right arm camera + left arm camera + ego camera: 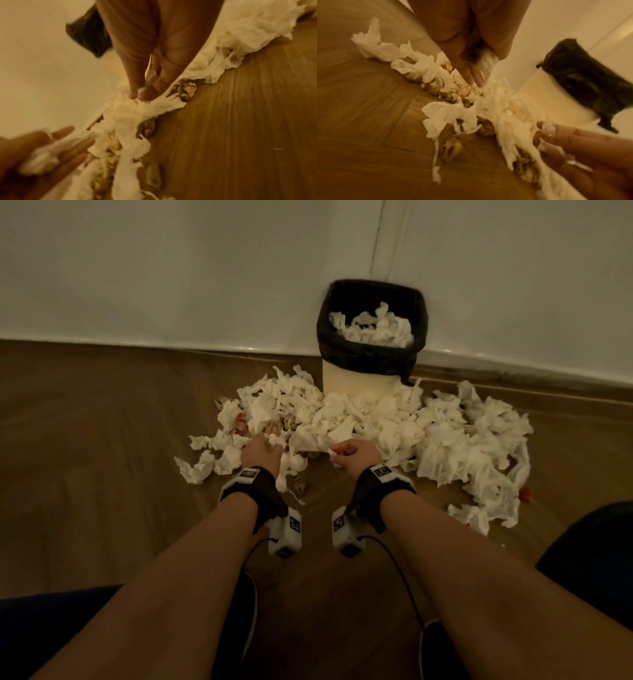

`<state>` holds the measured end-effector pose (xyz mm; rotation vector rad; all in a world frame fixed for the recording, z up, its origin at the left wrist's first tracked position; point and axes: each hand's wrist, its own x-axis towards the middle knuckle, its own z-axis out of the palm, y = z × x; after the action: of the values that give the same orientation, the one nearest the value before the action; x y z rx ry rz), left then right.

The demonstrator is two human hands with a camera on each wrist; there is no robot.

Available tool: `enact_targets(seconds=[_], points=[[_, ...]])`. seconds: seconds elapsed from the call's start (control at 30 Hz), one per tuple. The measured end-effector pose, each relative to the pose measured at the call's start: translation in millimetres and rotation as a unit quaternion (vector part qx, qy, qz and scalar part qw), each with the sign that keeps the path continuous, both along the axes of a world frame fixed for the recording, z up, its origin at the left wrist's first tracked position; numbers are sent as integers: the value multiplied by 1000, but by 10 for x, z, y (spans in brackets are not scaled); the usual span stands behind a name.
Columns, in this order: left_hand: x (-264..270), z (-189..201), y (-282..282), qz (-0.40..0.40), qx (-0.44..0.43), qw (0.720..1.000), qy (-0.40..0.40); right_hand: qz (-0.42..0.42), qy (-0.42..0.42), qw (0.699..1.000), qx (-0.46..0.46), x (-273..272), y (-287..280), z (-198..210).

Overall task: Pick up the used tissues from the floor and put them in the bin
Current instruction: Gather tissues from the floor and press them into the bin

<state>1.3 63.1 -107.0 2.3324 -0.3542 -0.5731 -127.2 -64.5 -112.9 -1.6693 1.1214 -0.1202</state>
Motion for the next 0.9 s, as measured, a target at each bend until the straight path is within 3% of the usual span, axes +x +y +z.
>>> enact_targets(seconds=[0.13, 0.33, 0.57, 0.7, 0.73, 0.9], points=[[-14, 313, -84, 46, -152, 986, 60, -41, -81, 994, 58, -15, -9, 333], [-88, 954, -221, 9, -181, 981, 67, -123, -275, 927, 225, -66, -89, 1063], [-284, 1711, -445, -52, -167, 983, -62, -122, -319, 922, 182, -326, -234, 1895], [-555, 2153, -651, -27, -321, 940, 110, -142, -340, 919, 138, -517, -316, 2303], [-600, 2262, -699, -32, -330, 937, 111, -144, -356, 913, 137, -560, -331, 2400], [-692, 2771, -886, -109, -317, 942, -16, -137, -412, 890, 137, -736, -406, 2789]])
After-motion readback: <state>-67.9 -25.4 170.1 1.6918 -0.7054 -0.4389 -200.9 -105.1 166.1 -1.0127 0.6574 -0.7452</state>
